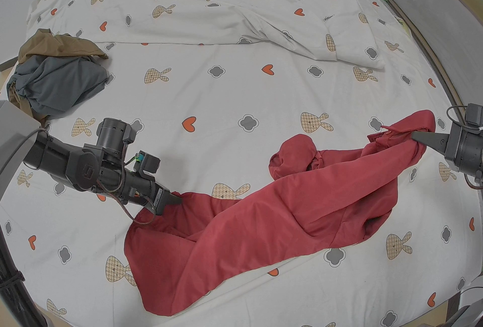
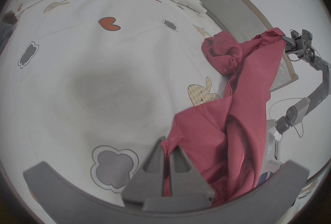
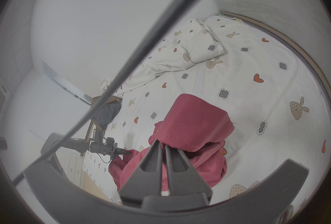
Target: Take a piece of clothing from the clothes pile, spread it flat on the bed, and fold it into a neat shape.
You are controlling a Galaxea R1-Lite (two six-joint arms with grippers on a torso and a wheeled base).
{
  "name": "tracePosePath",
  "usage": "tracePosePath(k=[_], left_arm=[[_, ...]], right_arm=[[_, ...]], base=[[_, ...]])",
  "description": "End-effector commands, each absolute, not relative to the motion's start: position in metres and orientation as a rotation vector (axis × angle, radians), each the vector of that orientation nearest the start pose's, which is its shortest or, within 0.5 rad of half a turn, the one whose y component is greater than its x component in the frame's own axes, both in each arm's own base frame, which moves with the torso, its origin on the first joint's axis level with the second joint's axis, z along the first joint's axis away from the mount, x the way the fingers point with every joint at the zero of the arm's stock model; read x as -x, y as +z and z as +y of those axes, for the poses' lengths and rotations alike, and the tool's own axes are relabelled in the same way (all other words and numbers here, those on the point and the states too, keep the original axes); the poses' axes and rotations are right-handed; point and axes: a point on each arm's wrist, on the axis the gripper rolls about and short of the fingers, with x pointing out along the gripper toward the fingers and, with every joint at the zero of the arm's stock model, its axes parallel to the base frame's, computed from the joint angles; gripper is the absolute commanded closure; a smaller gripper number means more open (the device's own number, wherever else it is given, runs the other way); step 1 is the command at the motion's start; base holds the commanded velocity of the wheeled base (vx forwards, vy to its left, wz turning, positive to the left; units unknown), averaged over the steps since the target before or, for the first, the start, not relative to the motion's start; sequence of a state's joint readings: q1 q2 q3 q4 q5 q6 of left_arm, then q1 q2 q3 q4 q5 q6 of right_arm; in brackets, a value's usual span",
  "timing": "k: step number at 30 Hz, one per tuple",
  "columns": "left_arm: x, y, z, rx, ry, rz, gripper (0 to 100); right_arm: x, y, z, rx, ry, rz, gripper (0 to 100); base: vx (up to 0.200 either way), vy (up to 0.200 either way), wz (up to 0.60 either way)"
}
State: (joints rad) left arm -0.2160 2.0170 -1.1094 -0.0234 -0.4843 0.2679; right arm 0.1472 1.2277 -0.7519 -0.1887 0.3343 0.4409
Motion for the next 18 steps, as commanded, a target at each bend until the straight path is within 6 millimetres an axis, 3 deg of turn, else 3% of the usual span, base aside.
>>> tracePosePath(k=[1, 4, 8, 12, 18], left_arm=[[-0.350, 0.109, -0.086, -0.128, -0.758, 0.771, 100], [-0.348, 0.118, -0.084, -0.131, -0.747, 0.745, 100], [-0.346, 0.147, -0.072, -0.142, -0.699, 0.657, 100], [-0.355, 0.173, -0.058, -0.158, -0.605, 0.573, 100], [-0.365, 0.198, -0.052, -0.132, -0.544, 0.503, 100]], right_arm=[[-0.183, 0.240, 0.036, -0.455, 0.413, 0.394, 100], [-0.184, 0.240, 0.036, -0.456, 0.413, 0.398, 100], [-0.184, 0.240, 0.036, -0.456, 0.413, 0.398, 100], [-0.184, 0.240, 0.036, -0.456, 0.413, 0.398, 100], [-0.184, 0.238, 0.039, -0.453, 0.426, 0.407, 100]], base=[[0.000, 0.000, 0.00], [0.000, 0.000, 0.00], [0.000, 0.000, 0.00], [0.000, 0.000, 0.00], [0.000, 0.000, 0.00]])
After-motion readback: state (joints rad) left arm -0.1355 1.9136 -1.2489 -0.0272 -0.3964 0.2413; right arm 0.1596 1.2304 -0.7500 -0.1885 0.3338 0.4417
